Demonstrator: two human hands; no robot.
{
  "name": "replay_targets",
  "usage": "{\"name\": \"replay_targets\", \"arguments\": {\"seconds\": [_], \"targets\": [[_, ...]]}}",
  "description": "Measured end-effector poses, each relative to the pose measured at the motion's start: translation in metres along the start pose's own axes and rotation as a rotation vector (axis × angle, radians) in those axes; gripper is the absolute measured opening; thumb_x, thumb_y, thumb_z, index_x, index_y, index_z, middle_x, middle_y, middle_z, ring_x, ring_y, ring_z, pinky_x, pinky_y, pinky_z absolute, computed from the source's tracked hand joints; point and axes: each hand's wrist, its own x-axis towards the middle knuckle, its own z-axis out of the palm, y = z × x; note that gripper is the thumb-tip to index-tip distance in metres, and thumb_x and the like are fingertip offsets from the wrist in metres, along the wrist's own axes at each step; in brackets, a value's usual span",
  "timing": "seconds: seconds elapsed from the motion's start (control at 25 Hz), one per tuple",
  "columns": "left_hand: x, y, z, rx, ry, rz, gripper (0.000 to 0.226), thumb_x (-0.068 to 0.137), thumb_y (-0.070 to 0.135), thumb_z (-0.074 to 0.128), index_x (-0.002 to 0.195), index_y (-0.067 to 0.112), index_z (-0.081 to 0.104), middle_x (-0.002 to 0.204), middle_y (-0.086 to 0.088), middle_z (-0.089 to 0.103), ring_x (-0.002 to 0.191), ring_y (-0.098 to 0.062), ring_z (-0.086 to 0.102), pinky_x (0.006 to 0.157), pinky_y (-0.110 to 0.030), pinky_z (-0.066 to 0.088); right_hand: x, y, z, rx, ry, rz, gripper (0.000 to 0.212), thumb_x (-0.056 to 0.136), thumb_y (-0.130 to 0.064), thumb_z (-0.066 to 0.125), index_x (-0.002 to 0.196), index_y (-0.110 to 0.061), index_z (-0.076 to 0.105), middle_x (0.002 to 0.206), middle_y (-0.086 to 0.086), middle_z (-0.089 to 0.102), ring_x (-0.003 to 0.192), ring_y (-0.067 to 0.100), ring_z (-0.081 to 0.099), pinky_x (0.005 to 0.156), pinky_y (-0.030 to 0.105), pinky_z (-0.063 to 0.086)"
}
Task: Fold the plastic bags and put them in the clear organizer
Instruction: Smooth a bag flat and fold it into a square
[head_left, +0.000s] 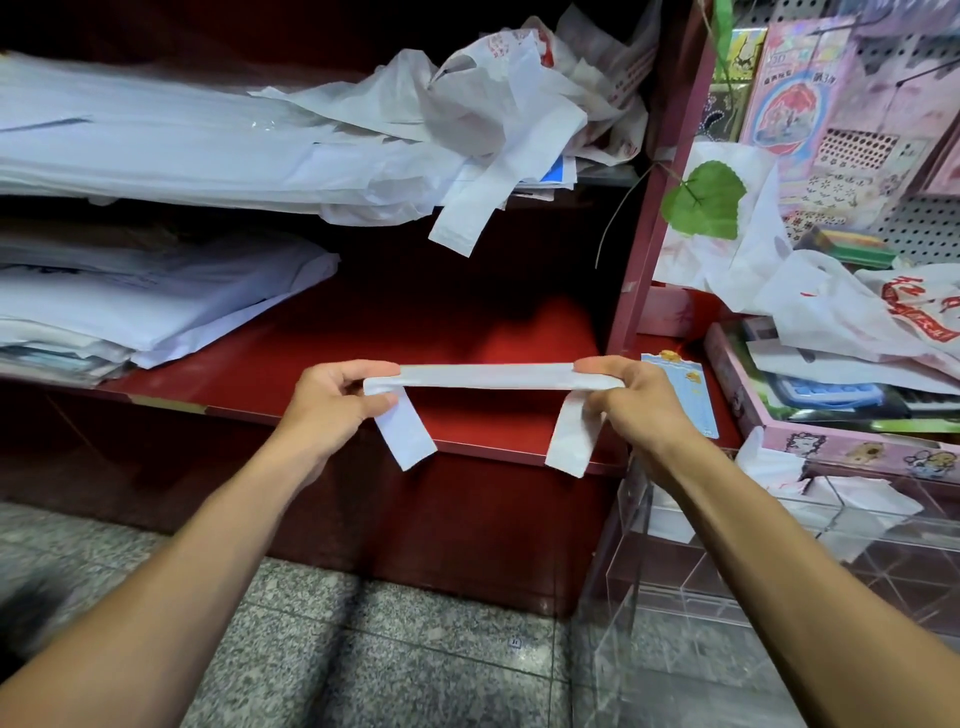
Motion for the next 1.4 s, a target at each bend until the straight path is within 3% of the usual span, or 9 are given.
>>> {"name": "replay_targets", "arguments": {"seconds": [0.12,0.32,0.6,0.76,0.88,1.0,1.16,1.28,1.4], "targets": [[0.001,-0.001,-0.005,0.044,0.069,0.050,0.021,0.084,0.007,0.074,0.082,0.028,0.079,0.099,0.002,0.072,0.095,-0.013,0.066,0.086,-0.027,0.050,0.002,0.003,-0.002,-0.024,0.059,-0.042,0.031,0.086,0.002,0.055,0.081,-0.024,0.072,0.076,-0.004,0.068,0.069,0.010,0.057,0.063,0.022,0.044],[-0.006,0.011,-0.007,-0.134,0.085,-0.002,0.008,0.087,0.015,0.071,0.093,0.018,0.076,0.100,-0.003,0.076,0.092,-0.019,0.072,0.080,-0.031,0.054,0.008,-0.004,-0.007,0.118,0.100,-0.012,0.022,0.092,-0.012,0.056,0.076,-0.016,0.070,0.065,-0.008,0.067,0.062,0.008,0.059,0.058,0.023,0.045],[-0.007,0.001,0.009,-0.028,0.186,-0.191,0.036,0.090,0.033,0.070,0.081,-0.002,0.068,0.080,-0.009,0.074,0.070,-0.023,0.067,0.066,-0.034,0.051,0.042,-0.007,0.013,-0.124,0.208,-0.093,0.013,0.097,-0.014,0.052,0.107,-0.015,0.061,0.082,-0.003,0.060,0.079,0.015,0.056,0.074,0.029,0.046],[-0.005,-0.006,0.014,0.064,0.429,-0.243,0.055,0.089,0.044,0.067,0.054,0.016,0.035,0.052,0.001,0.035,0.050,-0.019,0.033,0.049,-0.024,0.026,0.040,-0.002,0.030,-0.424,0.286,-0.162,0.030,0.098,-0.029,0.052,0.125,-0.015,0.052,0.109,0.002,0.060,0.105,0.025,0.056,0.096,0.040,0.043],[-0.004,-0.008,0.024,0.093,0.525,-0.356,0.046,0.096,0.044,0.055,0.063,0.011,0.054,0.067,-0.010,0.058,0.062,-0.028,0.053,0.060,-0.030,0.038,0.015,0.004,0.045,-0.667,0.212,-0.459,0.021,0.097,-0.027,0.049,0.114,-0.018,0.058,0.116,0.005,0.057,0.105,0.030,0.056,0.092,0.045,0.044],[-0.012,-0.001,0.038,-0.021,0.342,-0.496,0.022,0.090,0.025,0.055,0.084,0.005,0.063,0.067,-0.012,0.064,0.050,-0.023,0.055,0.046,-0.019,0.035,-0.015,0.008,0.057,-0.758,-0.100,-0.638,0.023,0.093,-0.032,0.050,0.111,-0.020,0.057,0.109,-0.001,0.060,0.093,0.023,0.059,0.081,0.038,0.047],[-0.033,0.018,0.051,-0.002,-0.042,-0.630,0.013,0.089,0.020,0.053,0.088,0.009,0.060,0.050,-0.006,0.062,0.034,-0.011,0.044,0.038,-0.011,0.023,-0.030,0.012,0.058,-0.928,-0.447,-0.589,0.057,0.079,-0.037,0.053,0.133,-0.024,0.044,0.128,-0.002,0.055,0.111,0.022,0.053,0.093,0.038,0.040],[-0.038,0.020,0.061,-0.023,-0.142,-0.718,0.022,0.094,0.024,0.045,0.094,0.007,0.058,0.061,-0.010,0.069,0.035,-0.012,0.049,0.036,-0.012,0.025,-0.032,0.020,0.043,-1.066,-0.488,-0.602,0.080,0.079,-0.036,0.065,0.149,-0.025,0.028,0.154,-0.002,0.032,0.136,0.020,0.034,0.106,0.038,0.032],[-0.041,0.020,0.068,-0.080,-0.191,-0.740,0.036,0.097,0.024,0.035,0.087,0.001,0.061,0.062,-0.013,0.070,0.035,-0.014,0.049,0.037,-0.012,0.025,-0.034,0.029,0.029,-1.171,-0.419,-0.650,0.088,0.080,-0.045,0.068,0.152,-0.025,0.020,0.158,-0.002,0.022,0.138,0.019,0.029,0.109,0.038,0.032]]}}
